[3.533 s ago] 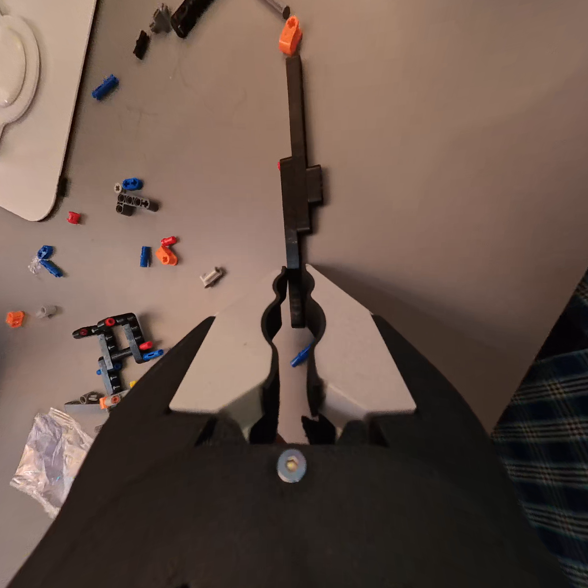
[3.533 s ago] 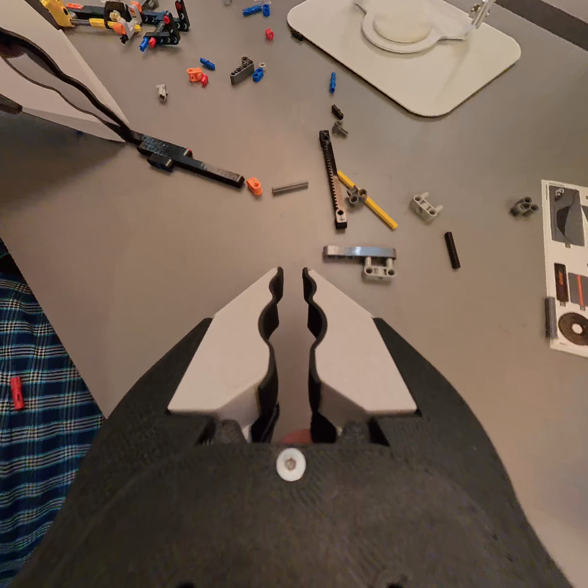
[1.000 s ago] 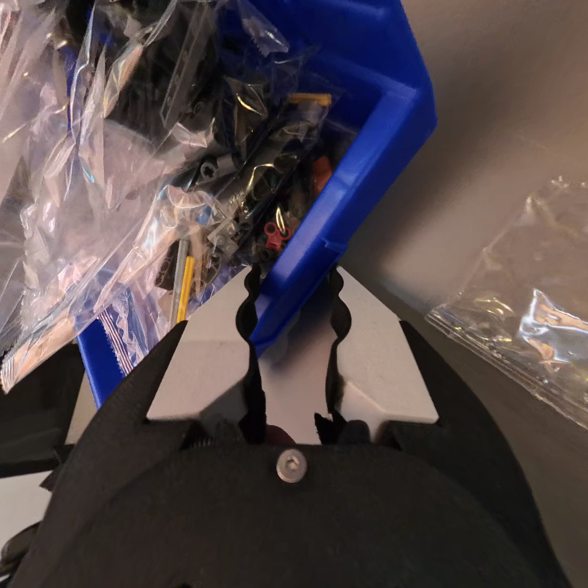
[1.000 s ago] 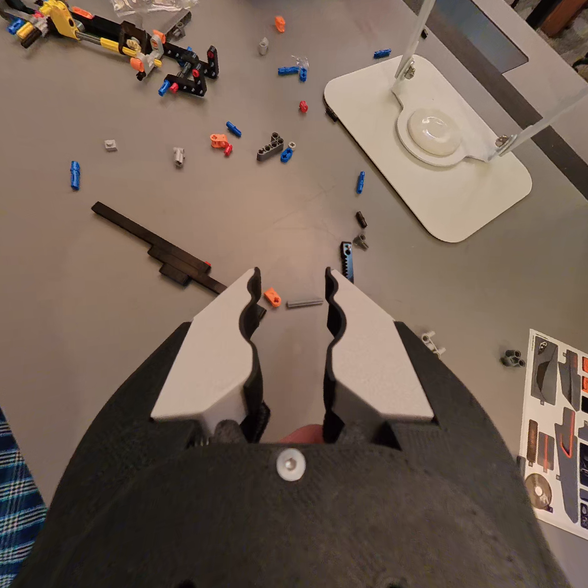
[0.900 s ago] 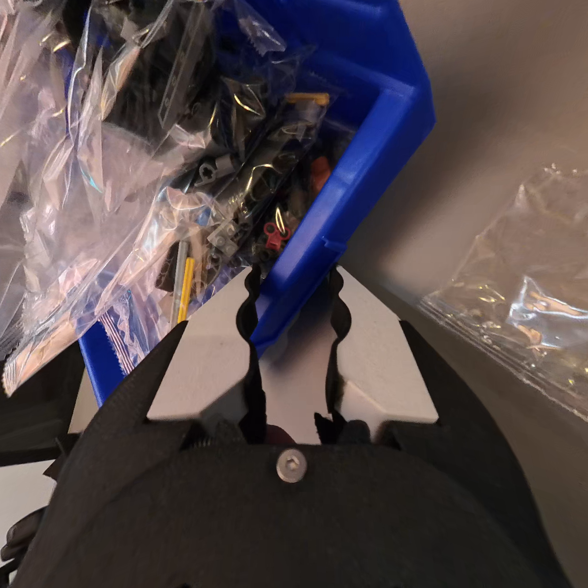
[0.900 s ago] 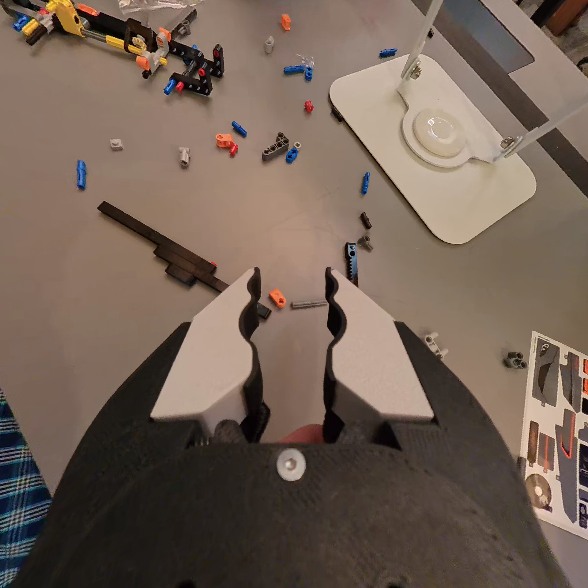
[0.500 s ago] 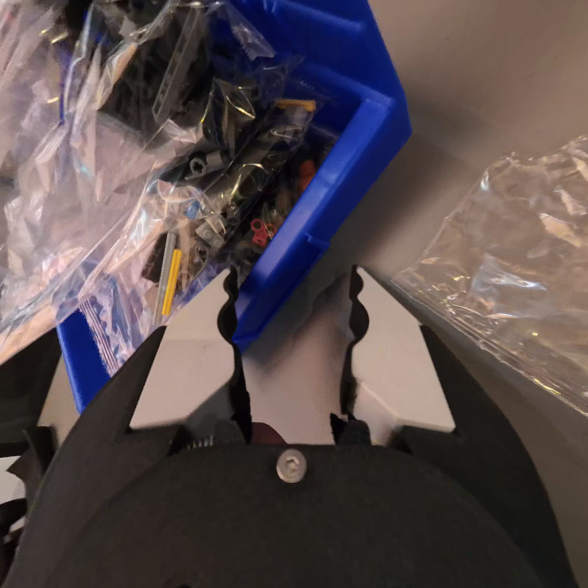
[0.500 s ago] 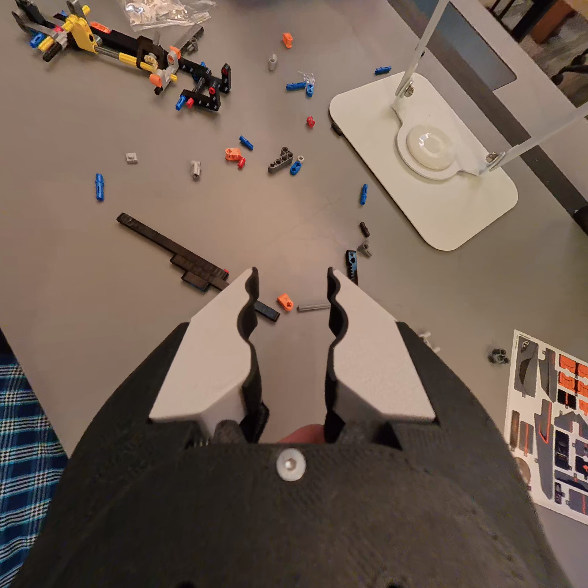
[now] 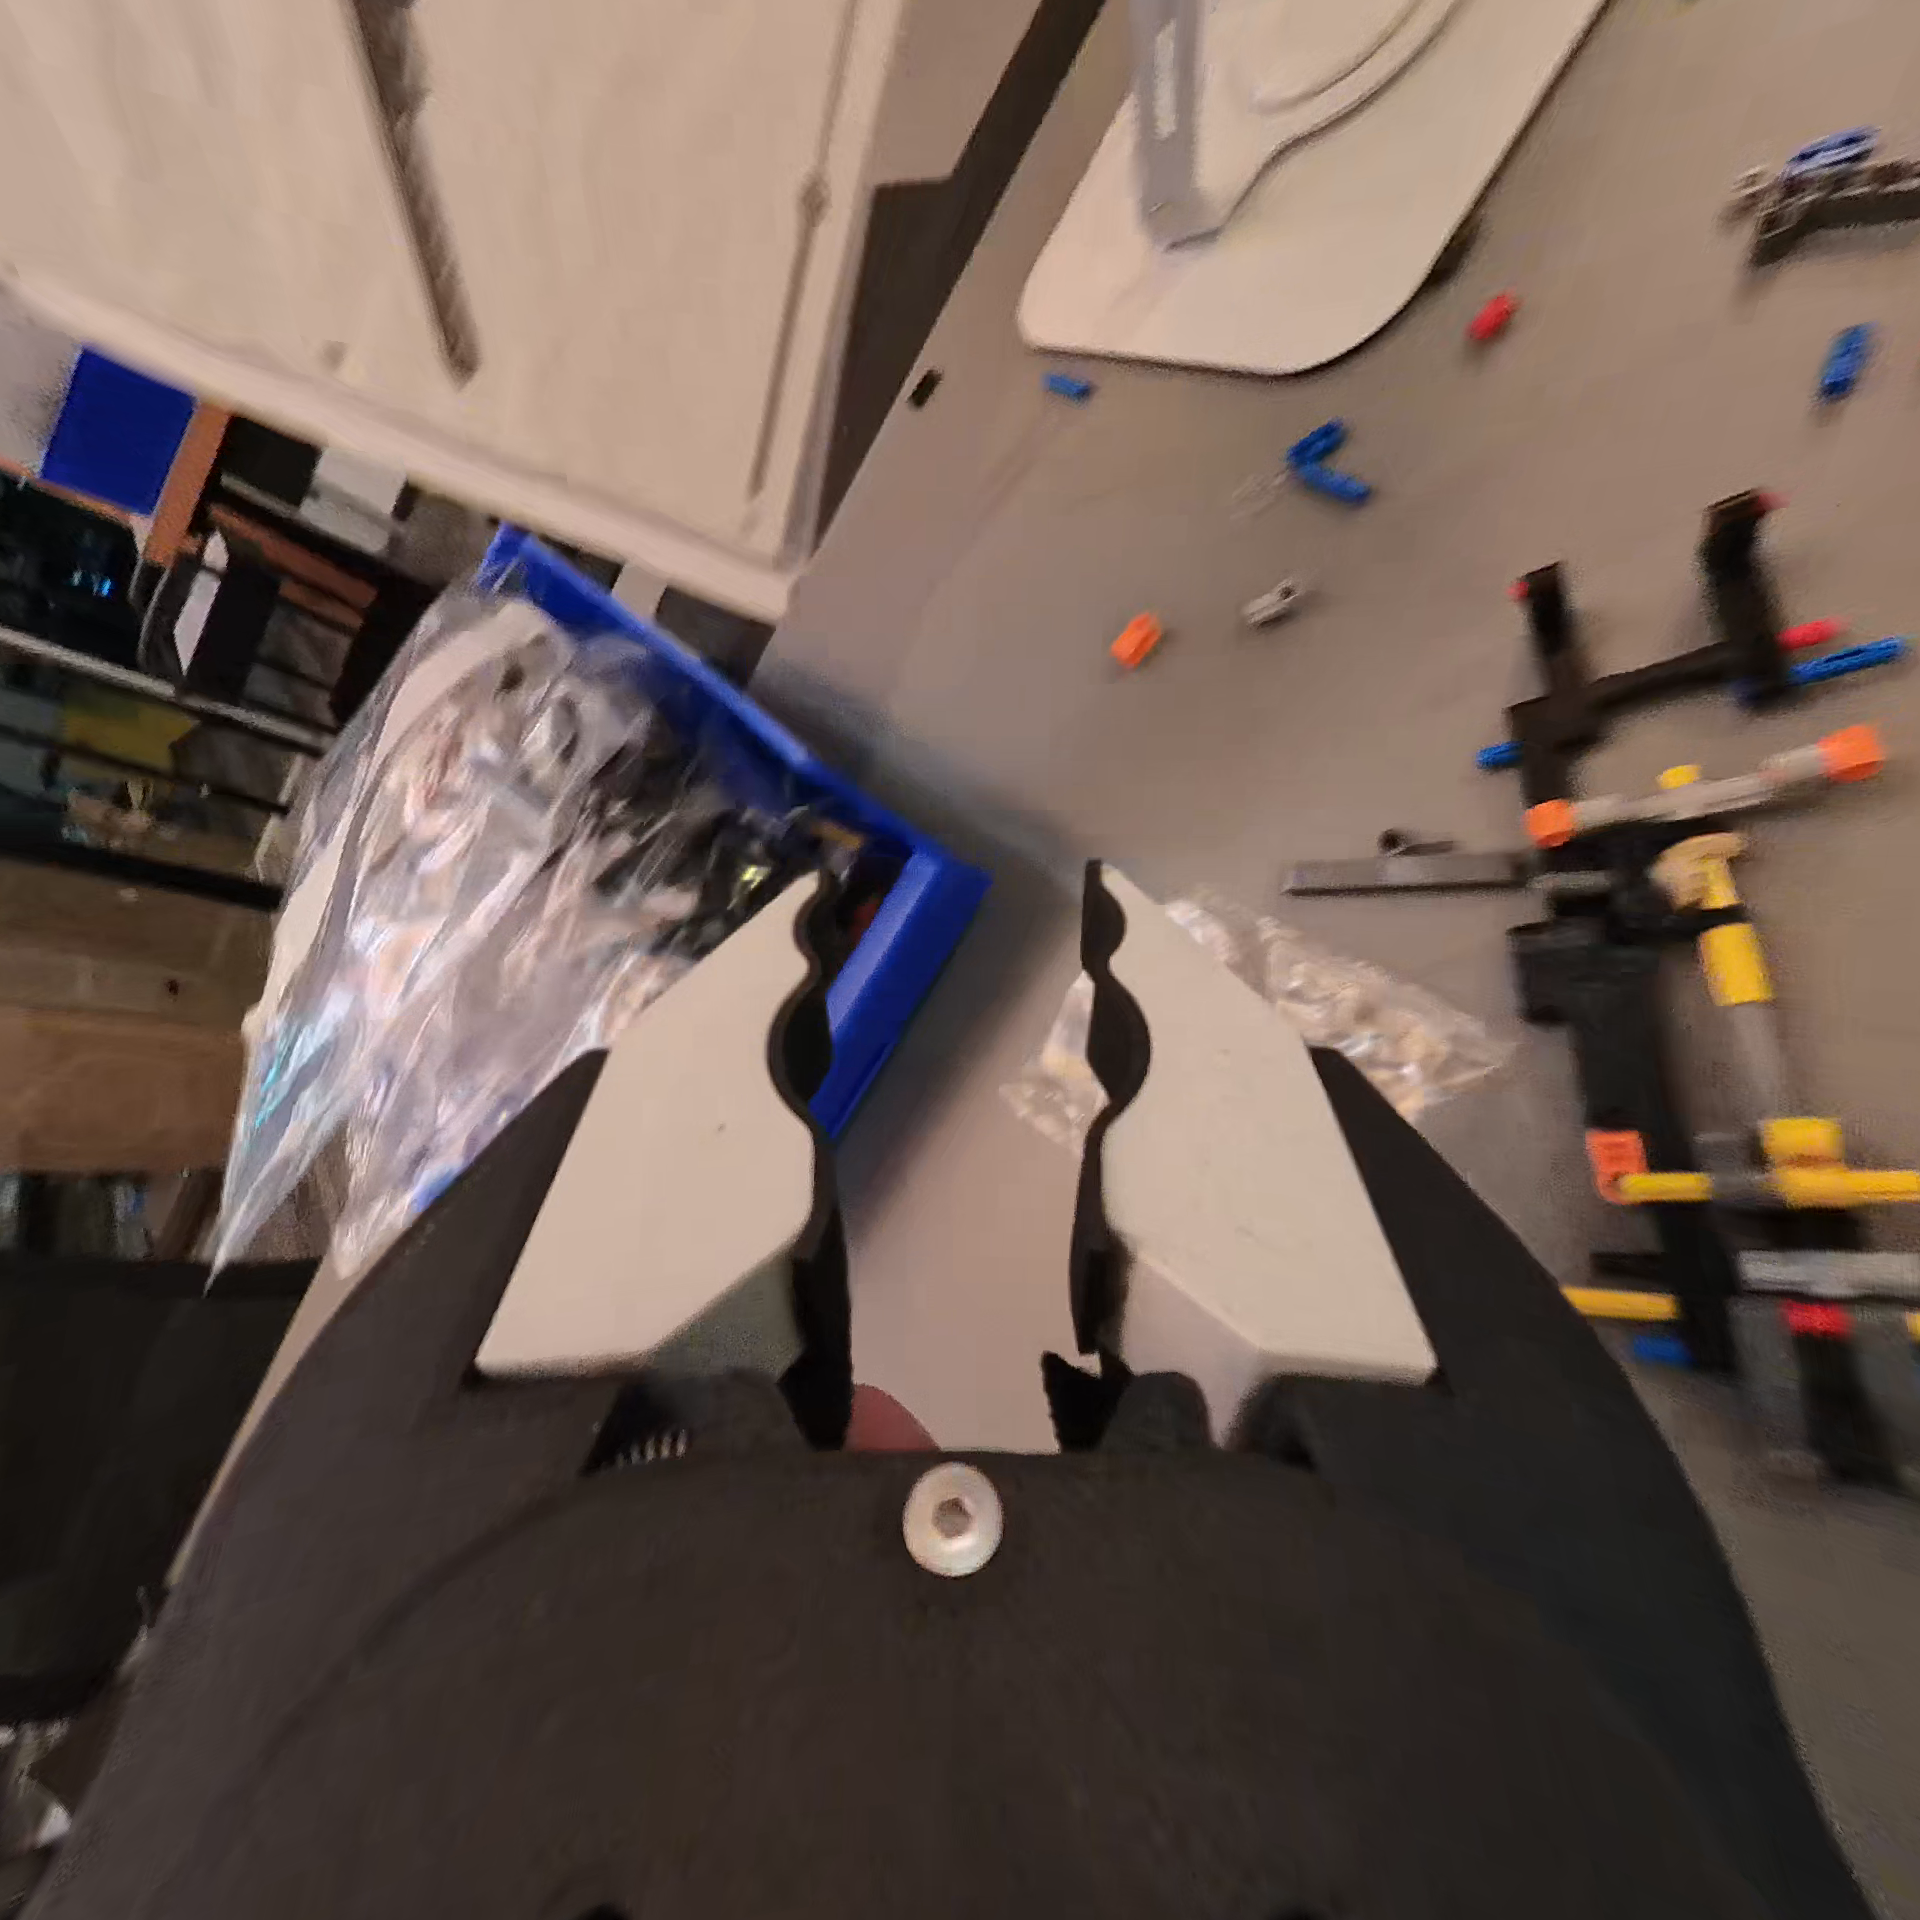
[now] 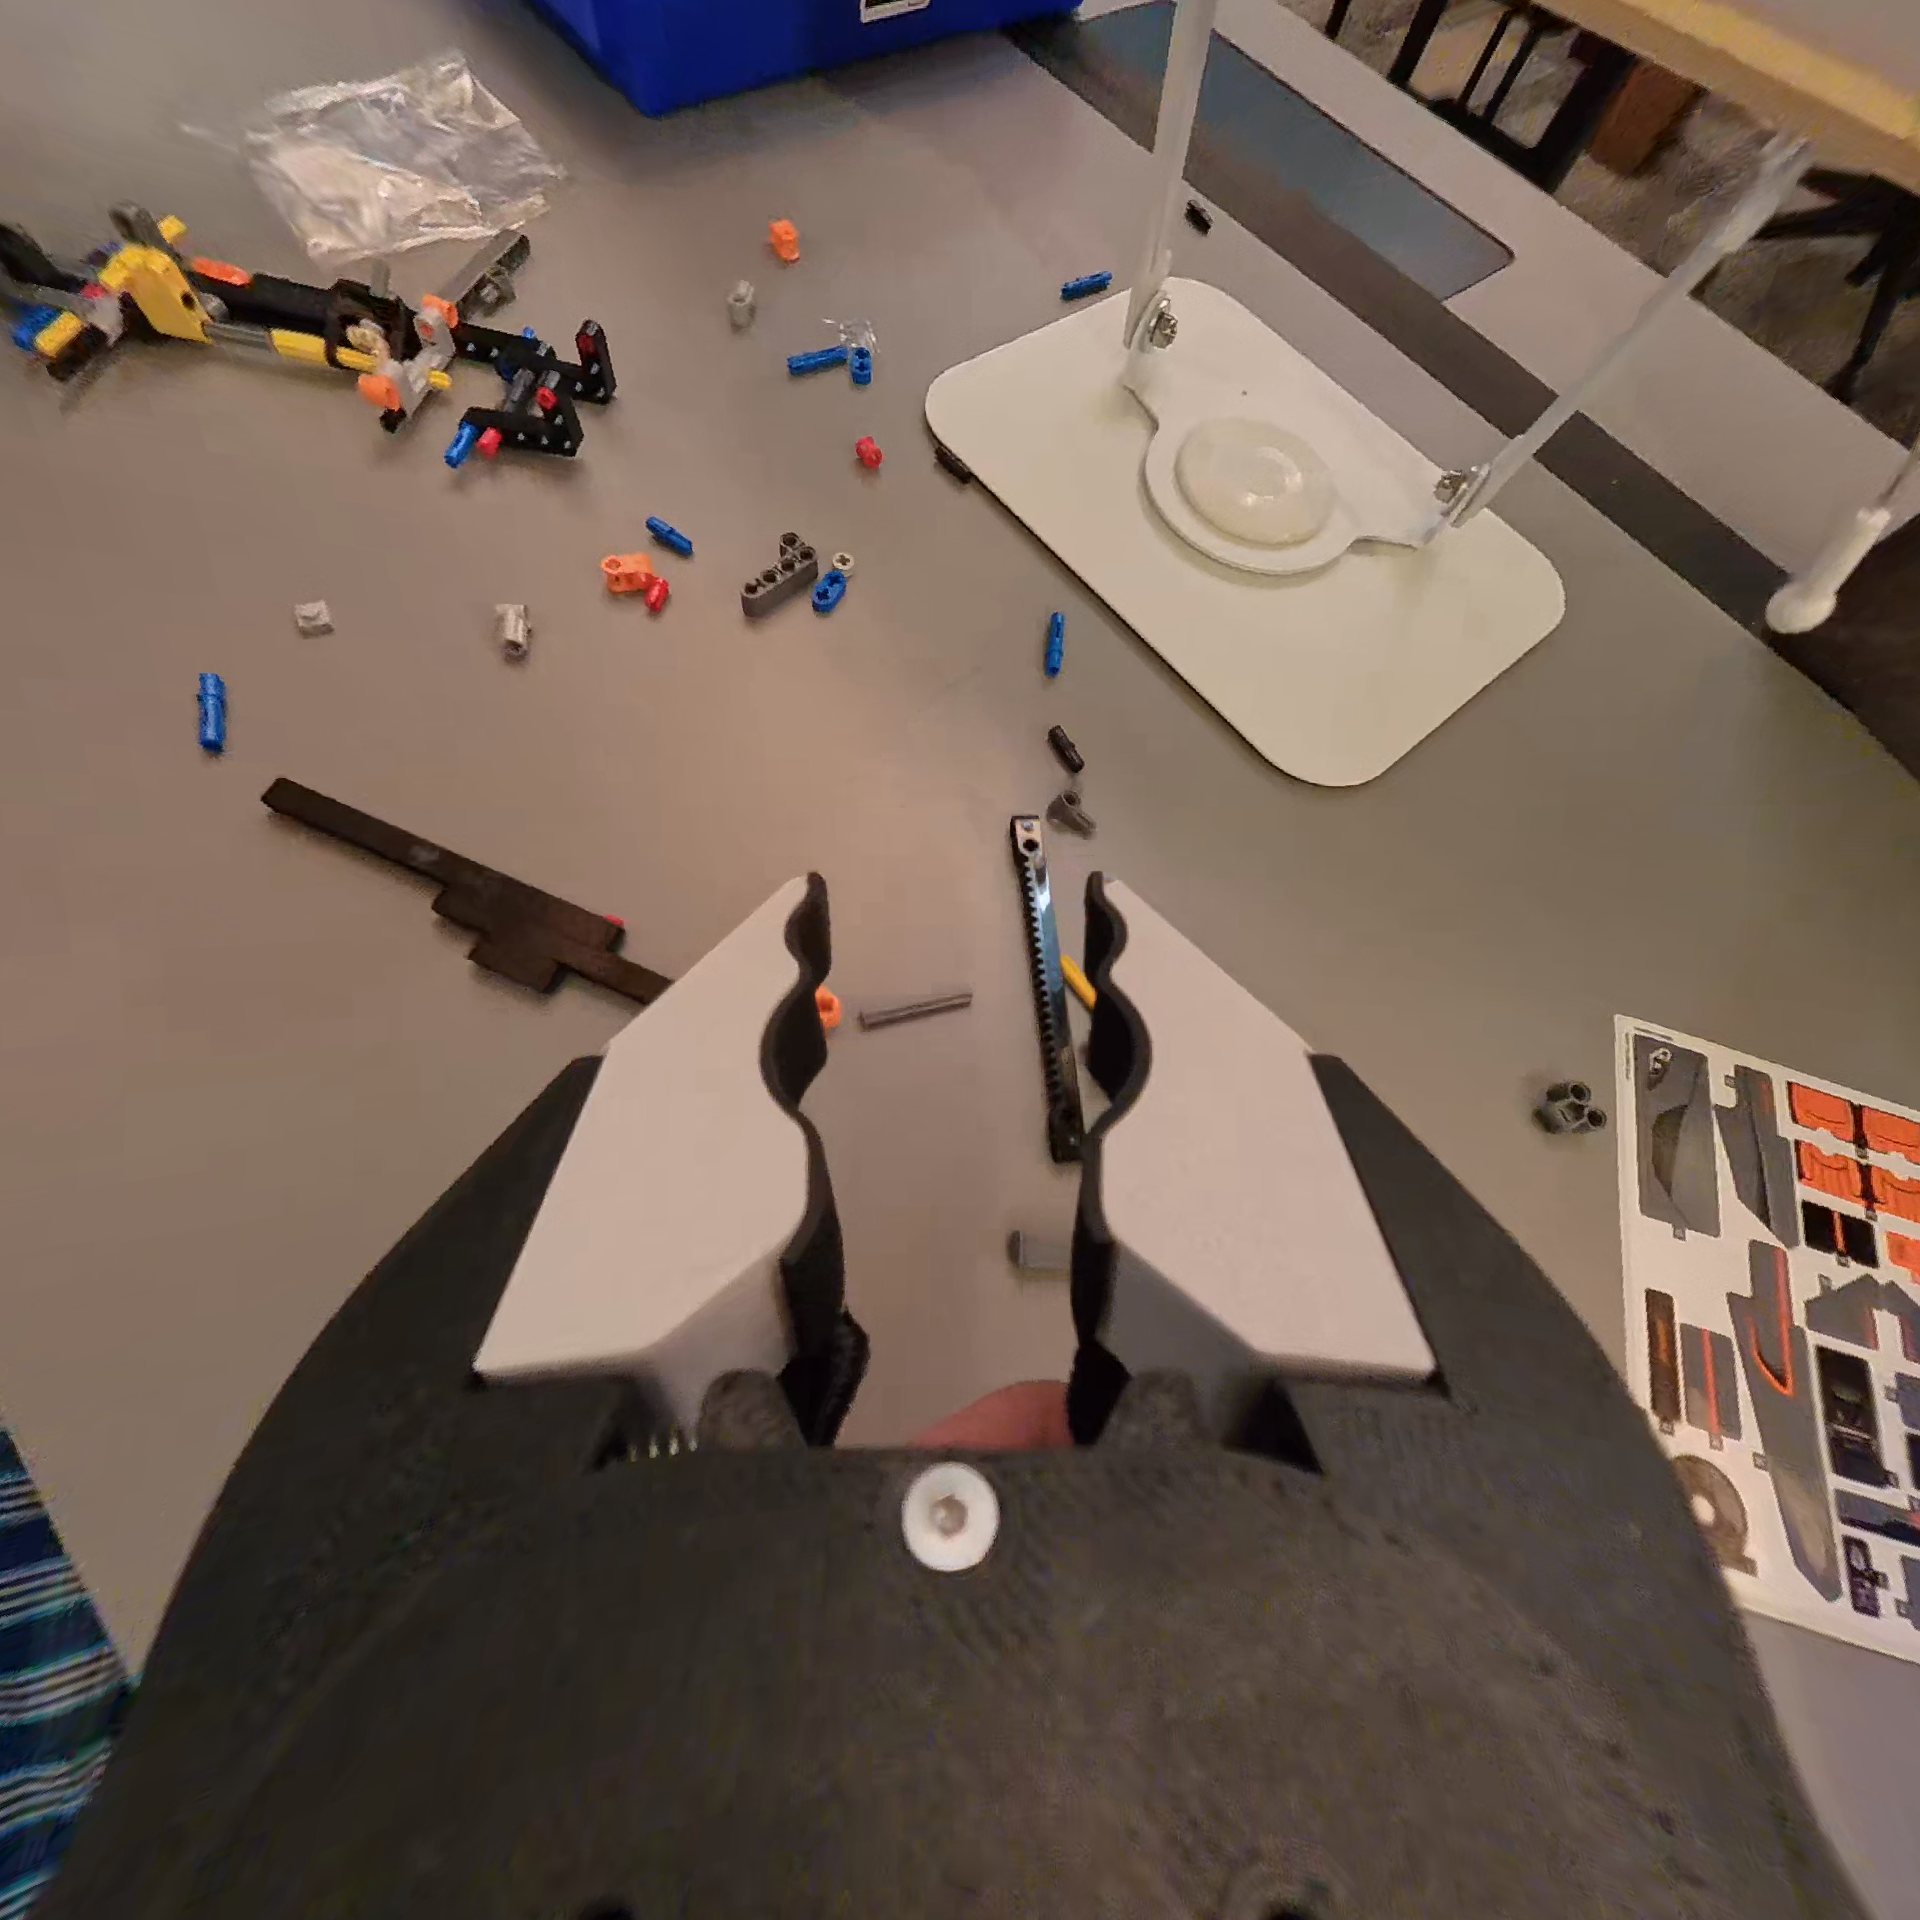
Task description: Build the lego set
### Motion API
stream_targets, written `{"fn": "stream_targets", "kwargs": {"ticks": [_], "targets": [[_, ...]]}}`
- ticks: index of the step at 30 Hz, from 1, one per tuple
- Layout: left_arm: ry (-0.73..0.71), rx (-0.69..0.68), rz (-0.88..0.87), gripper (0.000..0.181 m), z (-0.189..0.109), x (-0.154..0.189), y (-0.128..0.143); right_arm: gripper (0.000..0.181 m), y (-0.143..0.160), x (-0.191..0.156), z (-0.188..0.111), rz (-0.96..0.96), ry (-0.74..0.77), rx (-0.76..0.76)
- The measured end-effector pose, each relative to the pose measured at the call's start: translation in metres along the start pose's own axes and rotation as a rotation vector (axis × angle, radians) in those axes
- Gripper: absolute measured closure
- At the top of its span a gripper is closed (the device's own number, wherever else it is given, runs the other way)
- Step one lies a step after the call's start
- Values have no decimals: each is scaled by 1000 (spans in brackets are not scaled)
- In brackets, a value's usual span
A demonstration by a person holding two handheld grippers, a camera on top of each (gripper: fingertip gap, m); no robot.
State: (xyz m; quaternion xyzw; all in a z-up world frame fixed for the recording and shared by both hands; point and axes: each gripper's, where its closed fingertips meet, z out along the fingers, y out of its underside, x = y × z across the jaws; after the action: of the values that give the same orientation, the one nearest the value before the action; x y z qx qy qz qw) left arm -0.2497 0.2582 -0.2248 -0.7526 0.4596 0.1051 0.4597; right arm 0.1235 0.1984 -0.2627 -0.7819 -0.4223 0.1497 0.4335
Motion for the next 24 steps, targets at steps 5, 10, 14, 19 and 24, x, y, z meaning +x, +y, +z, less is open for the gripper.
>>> {"fn": "stream_targets", "kwargs": {"ticks": [5, 10, 14, 19, 24], "targets": [[62, 1, 78, 135, 21, 40, -35, 135, 23, 5, -9, -23, 60, 31], [138, 15, 42, 115, 52, 62, -66, 135, 42, 15, -19, -38, 113, 63], [178, 16, 10, 97, 64, 69, -87, 134, 54, 24, -30, -91, 184, 42], [212, 47, -57, 95, 65, 77, -103, 131, 60, 22, -35, -136, 197, 30], [214, 163, -287, 103, 54, 65, -117, 131, 40, 39, -38, 14, 145, 127]]}}
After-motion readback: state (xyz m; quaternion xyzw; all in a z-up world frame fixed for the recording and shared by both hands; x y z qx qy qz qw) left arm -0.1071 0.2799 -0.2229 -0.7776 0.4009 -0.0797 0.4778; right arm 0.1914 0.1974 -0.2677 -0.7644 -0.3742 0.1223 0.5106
